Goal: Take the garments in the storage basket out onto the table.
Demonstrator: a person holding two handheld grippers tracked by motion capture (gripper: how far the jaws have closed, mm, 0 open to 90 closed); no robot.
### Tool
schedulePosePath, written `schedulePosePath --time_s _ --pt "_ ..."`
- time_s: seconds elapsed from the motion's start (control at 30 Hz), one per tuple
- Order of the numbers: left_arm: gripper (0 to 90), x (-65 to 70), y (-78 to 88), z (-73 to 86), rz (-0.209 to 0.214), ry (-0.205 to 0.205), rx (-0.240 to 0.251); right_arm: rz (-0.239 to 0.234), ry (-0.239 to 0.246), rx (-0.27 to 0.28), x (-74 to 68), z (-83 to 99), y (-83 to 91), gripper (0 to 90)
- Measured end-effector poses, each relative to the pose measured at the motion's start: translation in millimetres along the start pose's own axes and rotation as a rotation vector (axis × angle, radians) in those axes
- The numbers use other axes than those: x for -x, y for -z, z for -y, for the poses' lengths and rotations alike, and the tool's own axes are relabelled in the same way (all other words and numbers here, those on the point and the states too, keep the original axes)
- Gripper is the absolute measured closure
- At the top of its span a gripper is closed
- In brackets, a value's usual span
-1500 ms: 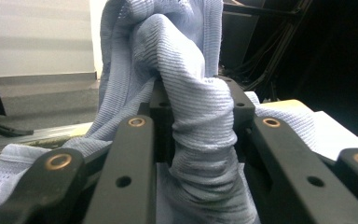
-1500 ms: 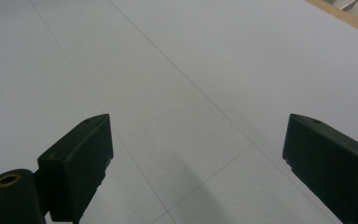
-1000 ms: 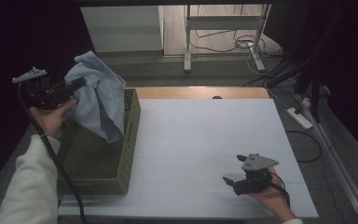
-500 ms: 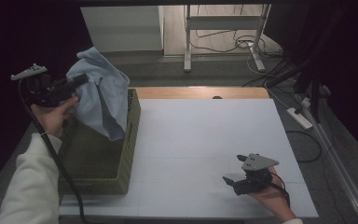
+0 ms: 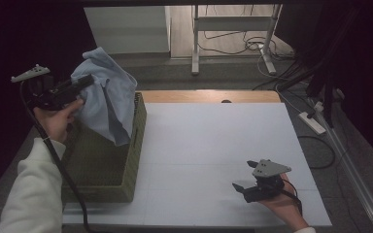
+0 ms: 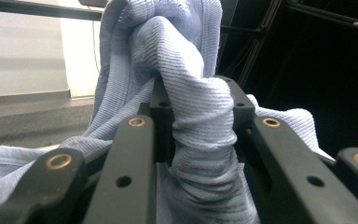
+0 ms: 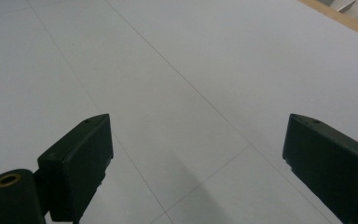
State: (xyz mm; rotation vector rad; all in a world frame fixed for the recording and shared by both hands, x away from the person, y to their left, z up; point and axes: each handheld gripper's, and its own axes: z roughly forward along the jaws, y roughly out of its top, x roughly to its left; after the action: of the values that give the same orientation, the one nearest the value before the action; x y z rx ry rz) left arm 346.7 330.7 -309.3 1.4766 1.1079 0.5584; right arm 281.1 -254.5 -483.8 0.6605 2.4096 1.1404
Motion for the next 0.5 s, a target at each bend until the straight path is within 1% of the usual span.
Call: schedulePosePath --time_s 0.2,0.33,0.5 --pt "71.2 3.4 1.5 -5.1 0.005 -0.004 0.011 -0.001 -0.001 -0.002 -0.3 0.0 0.1 8.8" --pt "71.2 5.2 4.5 -9.6 -0.002 -0.016 0.018 -0.001 -0.001 -0.002 -0.3 0.0 0.1 8.8" --pt "71.2 6.3 8.5 -13.9 0.001 -0.011 0.037 -0.004 0.000 -0.004 -0.2 -0.1 0.2 8.8"
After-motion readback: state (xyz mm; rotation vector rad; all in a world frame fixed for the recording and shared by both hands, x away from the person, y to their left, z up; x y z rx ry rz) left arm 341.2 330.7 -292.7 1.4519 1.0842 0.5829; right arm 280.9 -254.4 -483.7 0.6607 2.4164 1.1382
